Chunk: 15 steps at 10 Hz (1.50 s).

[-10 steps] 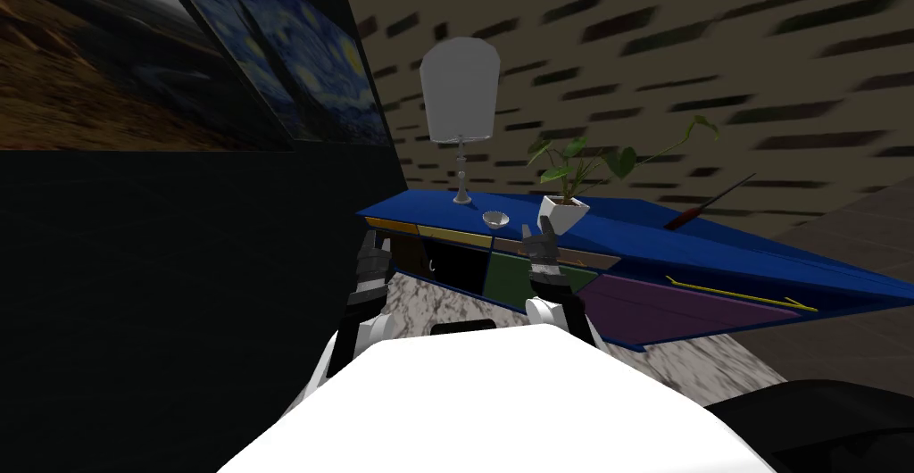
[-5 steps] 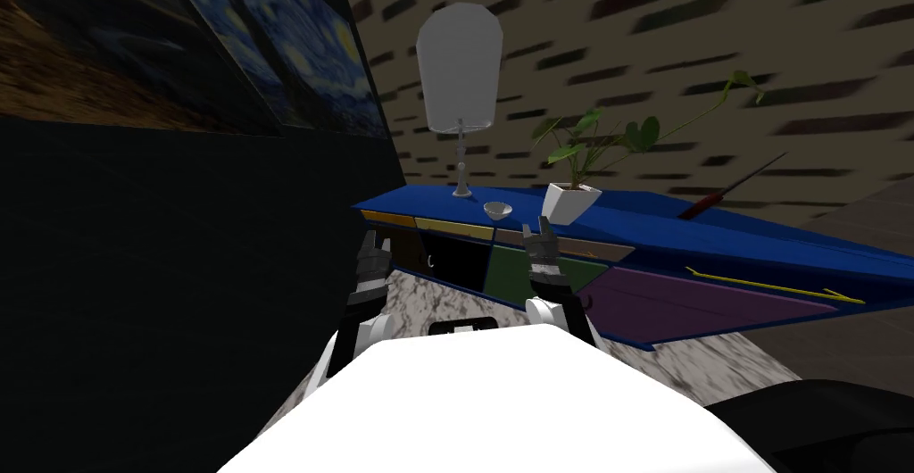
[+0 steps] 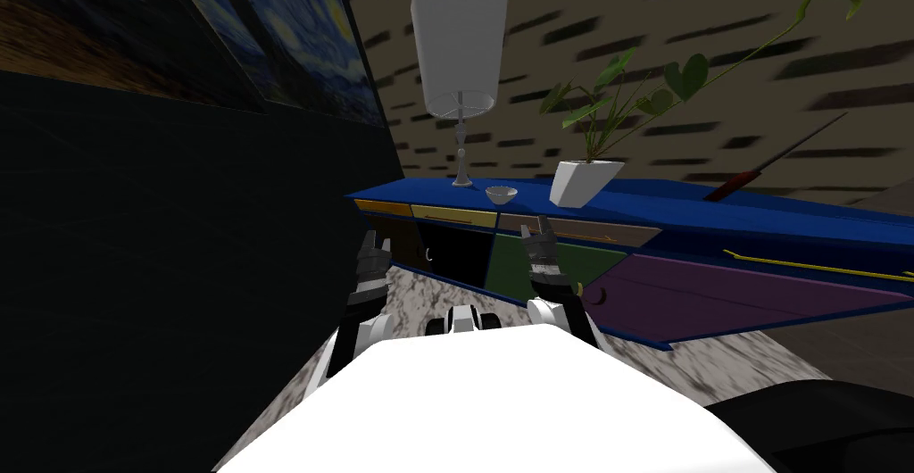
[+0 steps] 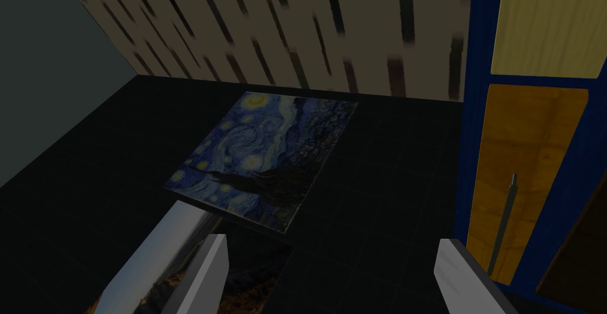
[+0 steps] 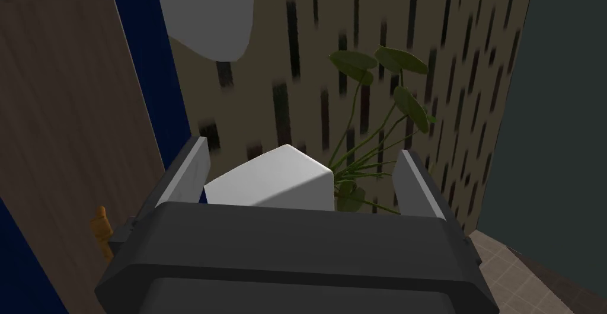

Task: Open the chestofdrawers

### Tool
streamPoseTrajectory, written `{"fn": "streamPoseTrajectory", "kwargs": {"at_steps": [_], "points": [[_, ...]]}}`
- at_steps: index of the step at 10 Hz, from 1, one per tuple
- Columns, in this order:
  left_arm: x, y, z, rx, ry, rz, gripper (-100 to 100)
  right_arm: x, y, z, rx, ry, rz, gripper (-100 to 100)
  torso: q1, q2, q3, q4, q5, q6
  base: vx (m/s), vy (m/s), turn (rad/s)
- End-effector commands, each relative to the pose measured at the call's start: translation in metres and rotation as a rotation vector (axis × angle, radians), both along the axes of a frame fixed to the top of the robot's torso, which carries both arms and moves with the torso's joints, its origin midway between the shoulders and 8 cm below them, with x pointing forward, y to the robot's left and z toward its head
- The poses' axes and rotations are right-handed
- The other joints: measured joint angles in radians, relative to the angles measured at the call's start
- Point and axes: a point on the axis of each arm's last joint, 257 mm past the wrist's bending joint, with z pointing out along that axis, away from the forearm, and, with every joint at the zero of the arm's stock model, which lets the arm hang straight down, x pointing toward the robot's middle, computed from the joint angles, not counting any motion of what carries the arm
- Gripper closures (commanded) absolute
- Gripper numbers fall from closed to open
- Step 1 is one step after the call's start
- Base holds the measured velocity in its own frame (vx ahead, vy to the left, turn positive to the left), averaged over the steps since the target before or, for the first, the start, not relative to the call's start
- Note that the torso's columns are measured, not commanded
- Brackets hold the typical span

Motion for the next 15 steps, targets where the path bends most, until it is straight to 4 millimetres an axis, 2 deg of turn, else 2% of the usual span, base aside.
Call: {"fn": "streamPoseTrajectory", "kwargs": {"at_steps": [1, 6, 7, 14, 15], "points": [[0.0, 0.0, 0.0, 0.0, 0.0, 0.0, 0, 0.002, 0.005, -0.002, -0.116, 0.017, -0.014, -100, 0.0, 0.002, -0.004, 0.003, 0.0, 0.0, 0.003, 0.021, 0.016], [0.0, 0.0, 0.0, 0.0, 0.0, 0.0, 0, 0.008, 0.014, -0.008, -0.409, 0.038, -0.102, -100, 0.0, 0.003, -0.006, 0.004, 0.0, 0.0, 0.008, 0.034, 0.024], [0.0, 0.0, 0.0, 0.0, 0.0, 0.0, 0, 0.008, 0.014, -0.008, -0.414, 0.039, -0.106, -100, 0.0, 0.004, -0.005, 0.004, 0.0, 0.0, 0.005, 0.03, 0.006], [0.0, 0.0, 0.0, 0.0, 0.0, 0.0, 0, 0.014, 0.02, -0.013, -0.776, 0.035, -0.254, -100, 0.0, 0.003, -0.006, 0.004, 0.0, 0.0, 0.007, 0.03, 0.021], [0.0, 0.0, 0.0, 0.0, 0.0, 0.0, 0, 0.014, 0.02, -0.013, -0.78, 0.035, -0.256, -100, -0.001, 0.004, -0.005, 0.004, 0.0, 0.0, 0.005, 0.022, 0.012]]}}
